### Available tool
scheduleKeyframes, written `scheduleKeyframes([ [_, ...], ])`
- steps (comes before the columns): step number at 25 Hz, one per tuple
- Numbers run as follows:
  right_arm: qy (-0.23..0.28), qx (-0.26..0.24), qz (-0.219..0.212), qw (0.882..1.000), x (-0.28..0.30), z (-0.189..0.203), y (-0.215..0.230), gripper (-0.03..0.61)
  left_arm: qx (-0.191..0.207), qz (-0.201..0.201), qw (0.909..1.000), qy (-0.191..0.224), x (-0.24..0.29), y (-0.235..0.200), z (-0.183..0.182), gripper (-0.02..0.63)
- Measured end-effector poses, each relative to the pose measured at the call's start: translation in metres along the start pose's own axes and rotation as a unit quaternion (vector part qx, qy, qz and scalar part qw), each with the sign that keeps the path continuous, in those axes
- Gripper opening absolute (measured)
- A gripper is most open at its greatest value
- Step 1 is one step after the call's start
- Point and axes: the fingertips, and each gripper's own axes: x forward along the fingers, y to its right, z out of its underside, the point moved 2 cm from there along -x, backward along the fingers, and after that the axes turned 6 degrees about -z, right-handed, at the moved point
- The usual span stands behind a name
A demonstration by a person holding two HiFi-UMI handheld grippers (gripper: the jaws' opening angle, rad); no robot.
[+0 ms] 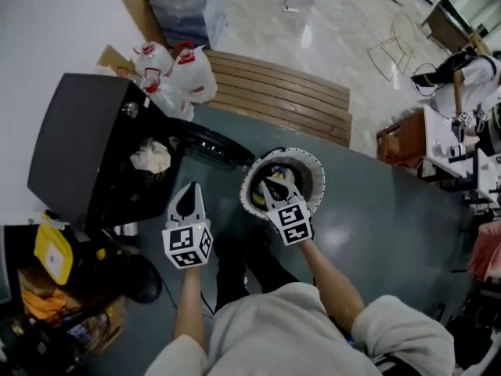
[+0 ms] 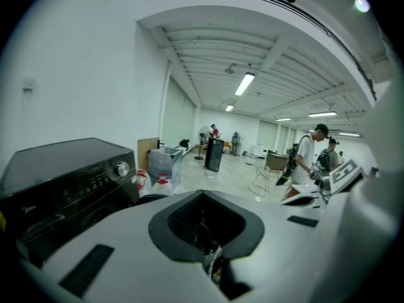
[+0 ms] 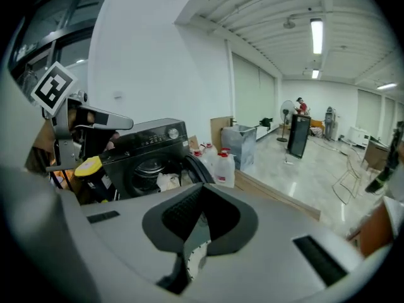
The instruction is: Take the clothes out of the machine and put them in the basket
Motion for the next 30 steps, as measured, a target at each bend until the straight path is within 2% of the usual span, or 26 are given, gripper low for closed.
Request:
scheduleKeyframes([
  [5, -0.005, -0.057, -0.087, 0.995, 0.054, -0.03, -0.075, 0.023, -0.035, -0.095, 0.9949, 0.008, -0.051, -0.088, 0.014, 0.018],
  [10, -0.007, -0.094, -0.142, 0.985, 0.098, -0.049, -0.151, 0.023, -0.081, -0.157, 0.9842, 0.01, -0.09, -0.164, 0.037, 0.018],
  [19, -0.012, -0.128, -0.175, 0.976, 0.162, -0.073, -0.244, 0.023, -0.123, -0.177, 0.9763, 0.02, -0.103, -0.257, 0.063, 0.018],
  [30, -0.022, -0.143, -0.192, 0.971, 0.238, -0.063, -0.292, 0.023, -0.126, -0.177, 0.9761, 0.009, -0.089, -0.328, 0.106, 0.018],
])
